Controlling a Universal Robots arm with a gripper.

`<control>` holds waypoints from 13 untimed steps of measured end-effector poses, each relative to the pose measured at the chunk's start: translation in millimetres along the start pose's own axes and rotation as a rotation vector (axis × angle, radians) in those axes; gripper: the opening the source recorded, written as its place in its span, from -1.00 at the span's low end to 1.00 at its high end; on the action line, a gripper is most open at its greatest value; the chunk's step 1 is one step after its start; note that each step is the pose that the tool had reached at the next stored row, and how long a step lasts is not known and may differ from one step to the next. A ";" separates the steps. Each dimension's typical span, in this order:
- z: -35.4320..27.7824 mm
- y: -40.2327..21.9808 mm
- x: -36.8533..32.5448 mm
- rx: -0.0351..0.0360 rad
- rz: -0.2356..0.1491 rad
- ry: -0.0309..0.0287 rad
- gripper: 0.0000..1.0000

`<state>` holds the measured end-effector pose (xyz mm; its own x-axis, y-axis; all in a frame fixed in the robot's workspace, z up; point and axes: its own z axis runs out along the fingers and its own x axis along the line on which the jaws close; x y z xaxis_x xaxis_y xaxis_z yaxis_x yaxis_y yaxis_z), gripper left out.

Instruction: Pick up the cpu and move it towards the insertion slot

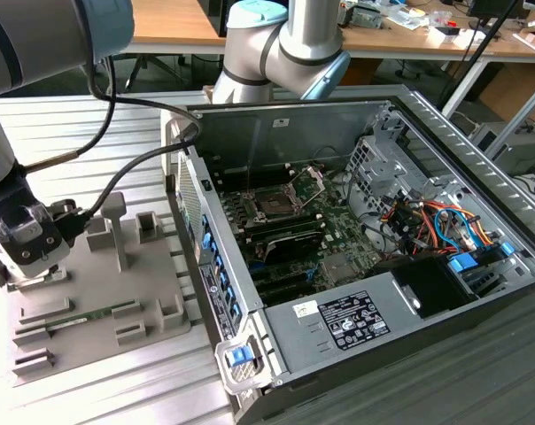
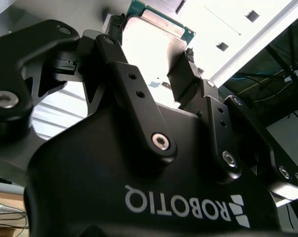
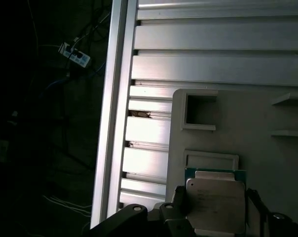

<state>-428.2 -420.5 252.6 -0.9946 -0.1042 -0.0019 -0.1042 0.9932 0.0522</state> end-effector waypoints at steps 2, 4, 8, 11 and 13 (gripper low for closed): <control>-3.7 0.2 0.0 0.0000 0.000 0.0000 0.09; -7.0 0.4 0.0 0.0000 0.000 0.0000 0.09; -11.3 0.6 0.0 0.0000 0.000 0.0000 0.09; -16.5 0.9 0.0 0.0000 0.000 0.0000 0.09; -19.5 1.0 0.0 0.0000 0.000 0.0000 0.09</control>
<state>-428.2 -420.5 272.2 -0.9946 -0.1042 -0.0019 -0.1042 0.9932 0.0522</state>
